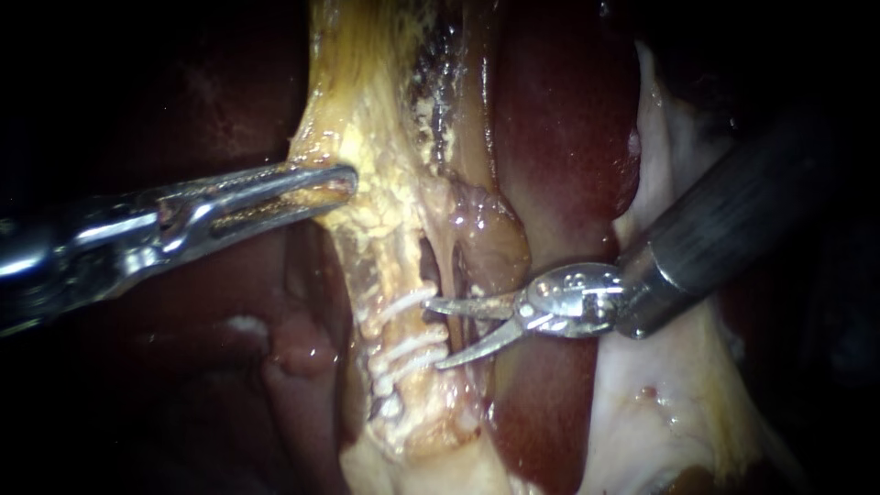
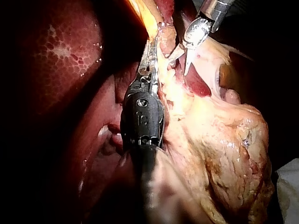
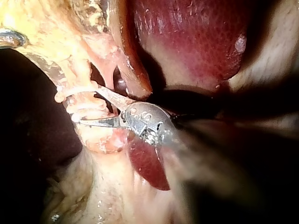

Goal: Go to the cutting position left tube

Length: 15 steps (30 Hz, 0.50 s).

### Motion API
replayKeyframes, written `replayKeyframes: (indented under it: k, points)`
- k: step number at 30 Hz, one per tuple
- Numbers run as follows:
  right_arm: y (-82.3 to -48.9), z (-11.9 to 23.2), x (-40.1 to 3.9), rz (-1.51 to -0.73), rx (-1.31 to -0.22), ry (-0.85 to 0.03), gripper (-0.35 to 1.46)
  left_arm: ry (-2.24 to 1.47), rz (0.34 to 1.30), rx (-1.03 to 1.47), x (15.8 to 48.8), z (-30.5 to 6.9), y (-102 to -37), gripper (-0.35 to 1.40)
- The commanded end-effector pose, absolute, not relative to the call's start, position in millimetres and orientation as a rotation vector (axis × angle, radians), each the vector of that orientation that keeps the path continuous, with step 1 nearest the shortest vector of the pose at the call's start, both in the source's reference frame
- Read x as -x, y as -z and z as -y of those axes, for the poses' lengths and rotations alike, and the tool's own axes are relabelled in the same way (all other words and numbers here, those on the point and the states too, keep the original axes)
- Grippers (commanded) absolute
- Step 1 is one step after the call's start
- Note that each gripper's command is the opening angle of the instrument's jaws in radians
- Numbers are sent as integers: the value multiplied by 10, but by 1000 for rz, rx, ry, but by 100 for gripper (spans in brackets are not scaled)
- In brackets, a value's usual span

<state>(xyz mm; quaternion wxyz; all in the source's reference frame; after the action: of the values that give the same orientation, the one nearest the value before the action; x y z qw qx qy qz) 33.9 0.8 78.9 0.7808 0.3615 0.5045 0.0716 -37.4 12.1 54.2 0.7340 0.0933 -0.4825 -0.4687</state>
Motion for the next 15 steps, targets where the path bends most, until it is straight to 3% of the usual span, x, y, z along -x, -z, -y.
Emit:
replayKeyframes:
  k: [1, 8, 15]
  points:
    - [-789, -8, -341, -1087, -780, -155, 136, 1030, 1061, -205, 374, -121, -542, -35]
    - [-791, -7, -355, -1082, -808, -140, 136, 1032, 1059, -202, 374, -121, -542, -35]
    - [-788, -1, -364, -1141, -856, -89, 136, 1032, 1060, -202, 374, -121, -542, -35]
